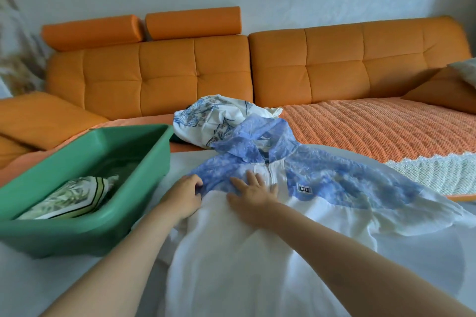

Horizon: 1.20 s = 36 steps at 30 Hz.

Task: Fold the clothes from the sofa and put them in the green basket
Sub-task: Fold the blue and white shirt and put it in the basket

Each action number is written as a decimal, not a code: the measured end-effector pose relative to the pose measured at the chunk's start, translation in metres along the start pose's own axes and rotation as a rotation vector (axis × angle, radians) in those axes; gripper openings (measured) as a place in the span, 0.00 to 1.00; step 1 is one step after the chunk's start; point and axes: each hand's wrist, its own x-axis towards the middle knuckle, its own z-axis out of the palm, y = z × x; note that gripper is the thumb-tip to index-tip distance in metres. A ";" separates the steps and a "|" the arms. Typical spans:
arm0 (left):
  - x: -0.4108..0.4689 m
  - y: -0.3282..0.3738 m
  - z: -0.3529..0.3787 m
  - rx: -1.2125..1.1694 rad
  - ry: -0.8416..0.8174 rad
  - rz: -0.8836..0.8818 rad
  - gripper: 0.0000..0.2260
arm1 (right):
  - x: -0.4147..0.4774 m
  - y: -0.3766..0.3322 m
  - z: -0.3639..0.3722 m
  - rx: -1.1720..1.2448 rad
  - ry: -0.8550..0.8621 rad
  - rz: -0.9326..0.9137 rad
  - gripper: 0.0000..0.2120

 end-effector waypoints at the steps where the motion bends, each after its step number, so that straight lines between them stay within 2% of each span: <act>1: 0.001 -0.003 0.000 -0.007 -0.077 -0.009 0.17 | 0.001 0.000 0.006 -0.042 -0.023 0.001 0.32; 4: 0.000 -0.005 -0.005 0.074 -0.368 -0.089 0.38 | 0.002 0.011 0.014 -0.213 -0.028 -0.061 0.39; 6: -0.002 -0.008 -0.007 0.207 -0.525 -0.136 0.44 | 0.002 0.027 0.007 -0.264 -0.029 -0.108 0.39; 9: -0.005 -0.012 -0.014 0.206 -0.598 -0.218 0.39 | 0.001 0.054 -0.010 -0.325 -0.053 -0.195 0.33; 12: -0.004 -0.003 -0.022 0.239 -0.509 -0.279 0.35 | -0.006 0.060 -0.015 -0.364 -0.082 -0.262 0.30; 14: -0.007 0.011 -0.022 0.448 -0.310 -0.145 0.28 | -0.011 0.055 -0.014 -0.367 -0.103 -0.283 0.30; 16: -0.011 0.023 -0.017 0.452 -0.157 0.112 0.20 | -0.015 0.048 -0.012 -0.342 -0.111 -0.290 0.30; 17: -0.012 0.026 -0.013 0.337 -0.168 0.189 0.18 | -0.016 0.044 -0.012 -0.311 -0.105 -0.288 0.31; 19: -0.015 0.029 -0.006 0.064 -0.298 0.199 0.24 | -0.018 0.037 -0.013 -0.200 -0.071 -0.256 0.32; 20: -0.016 0.029 -0.003 0.046 -0.395 0.192 0.29 | -0.020 0.034 -0.014 -0.150 -0.054 -0.227 0.33; 22: -0.017 0.027 0.005 0.219 -0.532 0.148 0.35 | -0.022 0.030 -0.016 -0.160 -0.031 -0.170 0.34; 25: -0.014 0.017 0.006 0.268 -0.568 -0.002 0.39 | -0.026 0.029 -0.020 -0.270 -0.022 -0.125 0.31; 27: -0.015 0.012 0.002 0.292 -0.535 -0.097 0.41 | -0.032 0.027 -0.025 -0.263 -0.012 -0.139 0.30; 29: -0.019 0.010 -0.001 0.359 -0.460 -0.127 0.40 | -0.039 0.023 -0.031 -0.273 0.067 -0.179 0.28; 31: -0.026 0.012 -0.008 0.416 -0.292 -0.046 0.32 | -0.047 0.018 -0.034 -0.290 0.153 -0.217 0.24; 33: -0.033 0.020 -0.017 0.389 -0.062 0.082 0.20 | -0.056 0.012 -0.034 -0.295 0.160 -0.190 0.22; 35: -0.042 0.031 -0.029 0.257 0.085 0.068 0.10 | -0.063 0.009 -0.029 -0.315 0.111 -0.104 0.24; 36: -0.048 0.036 -0.035 0.193 0.068 -0.001 0.08 | -0.067 0.009 -0.027 -0.321 0.082 -0.064 0.25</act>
